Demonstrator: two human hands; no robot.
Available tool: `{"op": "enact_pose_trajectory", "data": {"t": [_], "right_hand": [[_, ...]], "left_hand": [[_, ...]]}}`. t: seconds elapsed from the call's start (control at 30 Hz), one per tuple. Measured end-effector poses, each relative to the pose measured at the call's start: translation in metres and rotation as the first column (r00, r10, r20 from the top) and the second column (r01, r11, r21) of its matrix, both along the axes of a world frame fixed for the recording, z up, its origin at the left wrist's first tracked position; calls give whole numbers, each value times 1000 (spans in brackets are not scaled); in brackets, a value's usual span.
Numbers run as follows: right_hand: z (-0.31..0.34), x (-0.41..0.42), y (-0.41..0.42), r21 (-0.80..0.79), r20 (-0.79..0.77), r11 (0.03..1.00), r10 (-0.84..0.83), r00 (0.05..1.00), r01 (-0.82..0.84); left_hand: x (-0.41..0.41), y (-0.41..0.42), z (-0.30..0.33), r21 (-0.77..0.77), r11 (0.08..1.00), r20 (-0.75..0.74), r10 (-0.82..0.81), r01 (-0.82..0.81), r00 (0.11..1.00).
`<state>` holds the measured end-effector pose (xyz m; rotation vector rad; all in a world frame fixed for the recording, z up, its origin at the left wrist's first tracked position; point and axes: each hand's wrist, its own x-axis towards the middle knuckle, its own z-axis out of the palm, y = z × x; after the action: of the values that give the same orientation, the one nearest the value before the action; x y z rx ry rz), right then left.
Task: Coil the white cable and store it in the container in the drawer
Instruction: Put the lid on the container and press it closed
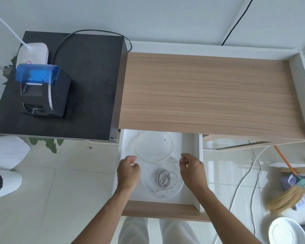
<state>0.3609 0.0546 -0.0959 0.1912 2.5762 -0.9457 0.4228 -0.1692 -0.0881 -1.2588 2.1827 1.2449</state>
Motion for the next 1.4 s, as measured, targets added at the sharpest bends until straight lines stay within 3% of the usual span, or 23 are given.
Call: {"op": "enact_pose_trajectory", "data": {"t": [0.2, 0.27, 0.43, 0.63, 0.8, 1.17, 1.4], "right_hand": [[-29, -48, -18, -10, 321, 999, 51, 946, -51], [-40, -56, -21, -41, 362, 997, 73, 929, -62], [-55, -61, -20, -103, 311, 993, 88, 946, -58], [-31, -45, -2, -121, 251, 991, 94, 963, -65], [-5, -2, 26, -112, 200, 991, 95, 975, -74], [-27, 59, 39, -75, 156, 996, -40, 987, 52], [-30, 52, 40, -66, 136, 996, -57, 989, 67]], "left_hand": [[-45, -21, -9, 42, 990, 51, -136, 134, 989], [-55, -23, -12, 95, 983, 59, -160, 154, 985], [-63, -31, -25, 240, 967, 117, -113, 82, 987], [-41, -19, -20, 40, 981, 22, -192, 191, 981], [9, 8, -2, -74, 982, -36, -174, 171, 984], [62, 36, -22, -121, 989, -114, -99, 85, 988], [52, 32, -20, -115, 991, -44, -77, 71, 996]]}}
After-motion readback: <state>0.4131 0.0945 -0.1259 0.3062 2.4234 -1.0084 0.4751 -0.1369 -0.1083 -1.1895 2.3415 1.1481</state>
